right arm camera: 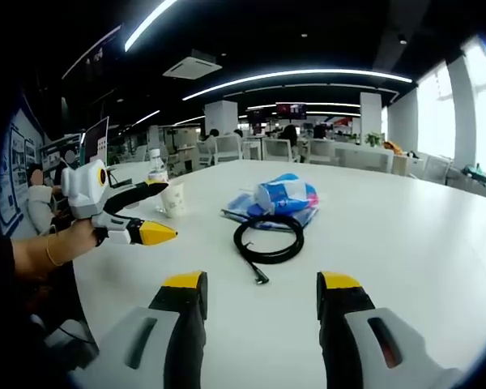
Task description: Arrange the tabletop items into an orderly group along one side of the table until the central work area is clear of visible clutter.
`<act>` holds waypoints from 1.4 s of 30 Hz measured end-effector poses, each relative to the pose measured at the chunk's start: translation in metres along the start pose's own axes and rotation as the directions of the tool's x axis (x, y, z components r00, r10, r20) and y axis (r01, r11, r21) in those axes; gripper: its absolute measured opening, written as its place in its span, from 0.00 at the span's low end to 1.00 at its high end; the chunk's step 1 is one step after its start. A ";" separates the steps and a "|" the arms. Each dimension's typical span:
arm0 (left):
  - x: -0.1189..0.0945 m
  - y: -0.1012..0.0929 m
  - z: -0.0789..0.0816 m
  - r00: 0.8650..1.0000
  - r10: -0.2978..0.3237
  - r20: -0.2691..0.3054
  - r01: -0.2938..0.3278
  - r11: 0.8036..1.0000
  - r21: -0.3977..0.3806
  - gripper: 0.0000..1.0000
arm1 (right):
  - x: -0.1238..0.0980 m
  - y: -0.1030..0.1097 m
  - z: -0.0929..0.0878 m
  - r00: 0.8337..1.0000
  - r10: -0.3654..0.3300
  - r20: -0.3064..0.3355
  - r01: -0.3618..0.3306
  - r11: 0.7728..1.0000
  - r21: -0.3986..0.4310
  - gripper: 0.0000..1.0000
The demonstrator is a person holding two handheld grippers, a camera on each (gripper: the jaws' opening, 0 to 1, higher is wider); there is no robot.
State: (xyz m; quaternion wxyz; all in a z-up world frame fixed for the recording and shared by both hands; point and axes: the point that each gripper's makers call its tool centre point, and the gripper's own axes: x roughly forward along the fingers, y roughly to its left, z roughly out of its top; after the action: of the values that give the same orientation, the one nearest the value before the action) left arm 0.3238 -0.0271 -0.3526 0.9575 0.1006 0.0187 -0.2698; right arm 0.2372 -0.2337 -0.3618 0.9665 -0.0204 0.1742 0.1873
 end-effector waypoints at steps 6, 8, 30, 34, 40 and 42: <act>0.006 -0.003 -0.008 0.998 0.000 -0.062 -0.004 0.999 -0.053 0.95 | 0.012 -0.001 0.006 1.000 0.017 -0.008 -0.017 1.000 0.022 0.52; 0.008 -0.005 -0.009 0.998 0.001 -0.065 -0.004 0.999 -0.049 0.95 | 0.017 -0.004 0.008 1.000 0.006 -0.014 -0.005 1.000 0.013 0.52; 0.034 0.002 -0.022 0.989 0.060 -0.132 -0.074 0.992 -0.104 0.90 | 0.064 -0.021 0.009 0.997 -0.041 -0.057 0.046 0.995 0.086 0.49; 0.040 0.002 -0.027 0.987 0.059 -0.151 -0.076 0.991 -0.111 0.89 | 0.074 -0.028 0.003 0.993 -0.083 -0.086 0.090 0.993 0.076 0.47; 0.051 0.008 -0.037 0.980 0.086 -0.181 -0.113 0.983 -0.145 0.86 | 0.090 -0.028 0.000 0.991 -0.084 -0.108 0.094 0.991 0.098 0.46; 0.053 0.009 -0.041 0.976 0.088 -0.201 -0.120 0.981 -0.150 0.85 | 0.096 -0.029 -0.002 0.988 -0.098 -0.119 0.110 0.989 0.095 0.45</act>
State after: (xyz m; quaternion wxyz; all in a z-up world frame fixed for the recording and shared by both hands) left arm 0.3748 -0.0388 -0.3962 0.9689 0.0493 0.1283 -0.2056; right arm 0.3305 -0.2272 -0.3973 0.9632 0.0092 0.2370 0.1261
